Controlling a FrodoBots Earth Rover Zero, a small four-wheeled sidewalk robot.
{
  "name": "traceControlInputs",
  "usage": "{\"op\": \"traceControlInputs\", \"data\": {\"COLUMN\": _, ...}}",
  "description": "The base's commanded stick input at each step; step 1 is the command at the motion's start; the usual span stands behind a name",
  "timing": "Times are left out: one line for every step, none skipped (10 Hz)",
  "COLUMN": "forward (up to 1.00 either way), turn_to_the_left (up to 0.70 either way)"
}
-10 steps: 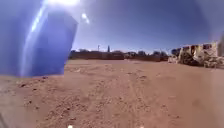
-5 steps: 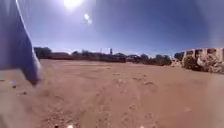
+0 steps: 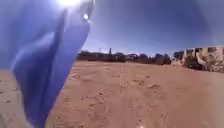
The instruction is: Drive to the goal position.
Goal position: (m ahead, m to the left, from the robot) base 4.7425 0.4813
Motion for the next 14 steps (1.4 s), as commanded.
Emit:
{"op": "traceControlInputs", "data": {"forward": 0.70, "turn_to_the_left": 0.00}}
{"op": "traceControlInputs", "data": {"forward": 0.70, "turn_to_the_left": 0.00}}
{"op": "traceControlInputs", "data": {"forward": 0.70, "turn_to_the_left": 0.00}}
{"op": "traceControlInputs", "data": {"forward": 0.70, "turn_to_the_left": 0.00}}
{"op": "traceControlInputs", "data": {"forward": 0.70, "turn_to_the_left": 0.00}}
{"op": "traceControlInputs", "data": {"forward": 0.70, "turn_to_the_left": 0.00}}
{"op": "traceControlInputs", "data": {"forward": 0.70, "turn_to_the_left": 0.00}}
{"op": "traceControlInputs", "data": {"forward": 0.70, "turn_to_the_left": 0.00}}
{"op": "traceControlInputs", "data": {"forward": 0.70, "turn_to_the_left": 0.00}}
{"op": "traceControlInputs", "data": {"forward": 0.70, "turn_to_the_left": 0.00}}
{"op": "traceControlInputs", "data": {"forward": 0.70, "turn_to_the_left": 0.00}}
{"op": "traceControlInputs", "data": {"forward": 0.70, "turn_to_the_left": 0.00}}
{"op": "traceControlInputs", "data": {"forward": 0.70, "turn_to_the_left": 0.00}}
{"op": "traceControlInputs", "data": {"forward": 0.70, "turn_to_the_left": 0.00}}
